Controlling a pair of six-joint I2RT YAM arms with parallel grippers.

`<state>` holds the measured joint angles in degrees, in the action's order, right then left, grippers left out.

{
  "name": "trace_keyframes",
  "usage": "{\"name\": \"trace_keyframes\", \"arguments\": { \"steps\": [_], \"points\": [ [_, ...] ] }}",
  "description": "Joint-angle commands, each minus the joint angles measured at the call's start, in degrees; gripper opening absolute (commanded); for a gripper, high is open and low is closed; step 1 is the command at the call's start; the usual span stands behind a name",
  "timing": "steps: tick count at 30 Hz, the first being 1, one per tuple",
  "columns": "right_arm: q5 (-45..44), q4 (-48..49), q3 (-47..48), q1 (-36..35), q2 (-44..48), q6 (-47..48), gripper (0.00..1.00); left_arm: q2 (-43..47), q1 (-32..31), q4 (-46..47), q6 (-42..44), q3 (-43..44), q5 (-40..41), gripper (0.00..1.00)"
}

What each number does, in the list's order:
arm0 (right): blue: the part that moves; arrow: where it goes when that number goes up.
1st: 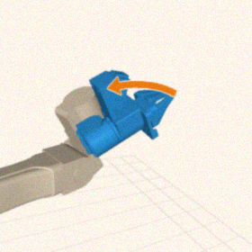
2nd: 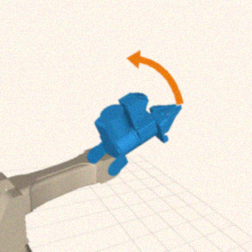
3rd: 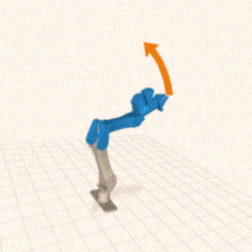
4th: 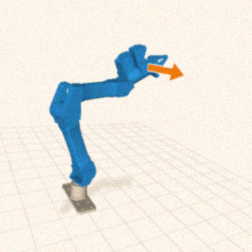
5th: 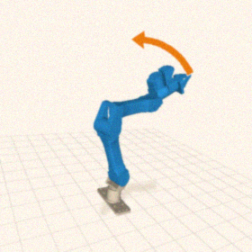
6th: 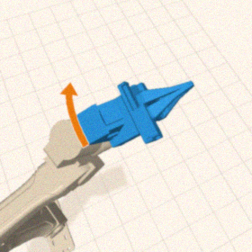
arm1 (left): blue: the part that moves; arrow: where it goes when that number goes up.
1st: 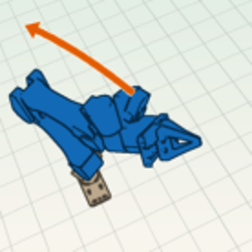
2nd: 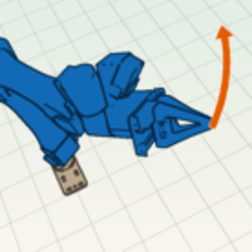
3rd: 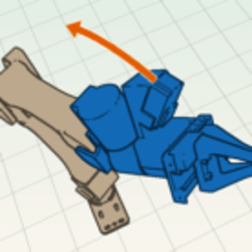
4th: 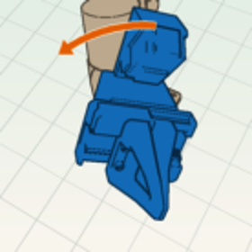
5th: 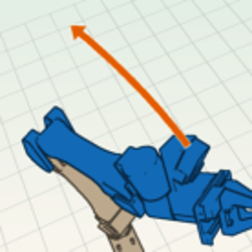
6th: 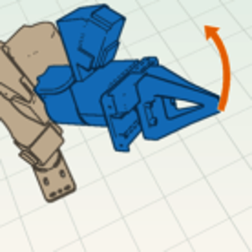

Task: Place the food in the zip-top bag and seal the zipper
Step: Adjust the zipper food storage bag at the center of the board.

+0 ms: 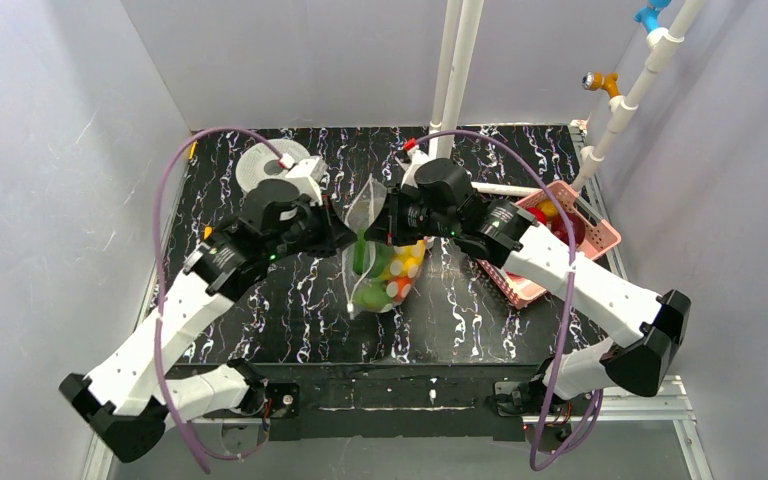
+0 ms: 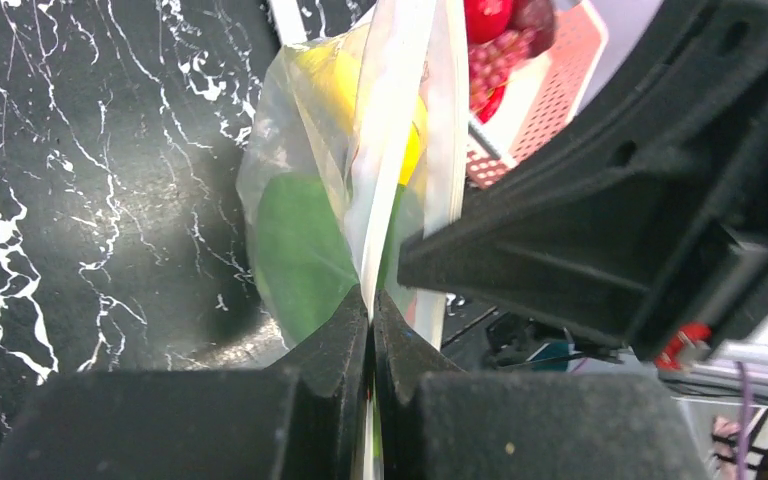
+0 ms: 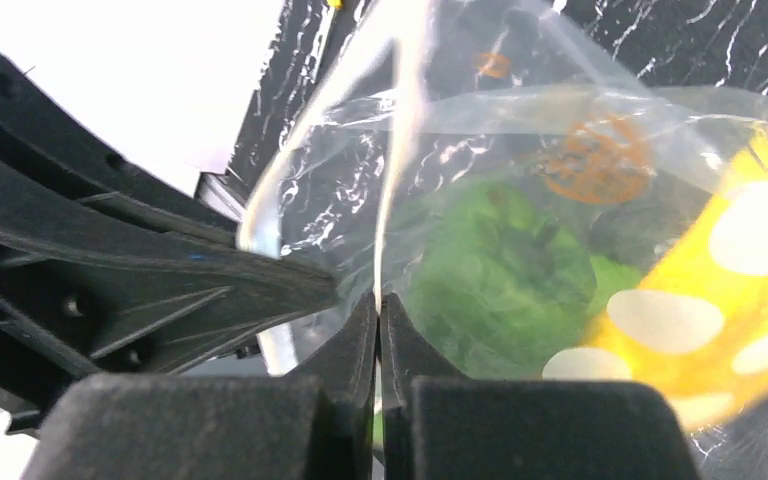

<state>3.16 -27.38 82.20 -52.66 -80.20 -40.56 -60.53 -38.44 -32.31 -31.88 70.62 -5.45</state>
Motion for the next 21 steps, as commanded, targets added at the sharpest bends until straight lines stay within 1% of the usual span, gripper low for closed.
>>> {"name": "trace_keyframes", "arguments": {
  "steps": [1, 3, 5, 7, 10, 14, 17, 18, 20, 21],
  "points": [
    [-1.81, -1.29, 0.98, -0.17, 2.46, 0.16, 0.01, 5.71, -0.13, -1.55, -4.51, 1.09, 3.62, 0.0],
    [-3.35, -1.26, -0.93, -0.17, 2.77, 0.3, 0.01, 5.15, -0.1, -3.0, -4.48, 0.27, 7.97, 0.0],
    [-5.47, -1.47, -2.59, -0.17, 3.19, 0.46, 0.01, 2.86, -0.06, -7.05, -4.37, 1.0, 12.14, 0.0],
    [-6.56, -1.33, -4.22, -0.17, 3.73, 0.73, 0.01, 0.33, 0.06, -10.15, -3.94, 1.42, 14.42, 0.0],
    [-6.69, -0.59, -5.96, -0.17, 3.94, 1.0, 0.01, -1.12, 0.26, -10.93, -3.77, 0.84, 13.29, 0.0],
    [-5.1, -0.41, -5.84, -0.16, 2.92, 1.2, 0.01, 0.33, 0.23, -9.29, -4.54, 0.69, 10.39, 0.0],
    [-4.14, -0.8, -4.98, -0.17, 2.47, 2.04, 0.02, 1.19, 0.26, -8.9, -4.6, 1.36, 10.09, 0.0],
    [-4.31, -1.5, -4.4, -0.17, 2.42, 2.4, 0.07, 1.25, 0.23, -9.01, -4.62, 1.5, 10.21, 0.0],
    [-4.54, -2.75, -3.11, -0.17, 2.57, 3.39, 0.2, 1.12, 0.26, -9.27, -4.53, 1.42, 10.41, 0.0],
    [-4.68, -3.62, -2.59, -0.17, 2.82, 3.9, 0.25, 0.98, 0.24, -9.4, -4.56, 1.33, 10.46, 0.0]
  ]
}}
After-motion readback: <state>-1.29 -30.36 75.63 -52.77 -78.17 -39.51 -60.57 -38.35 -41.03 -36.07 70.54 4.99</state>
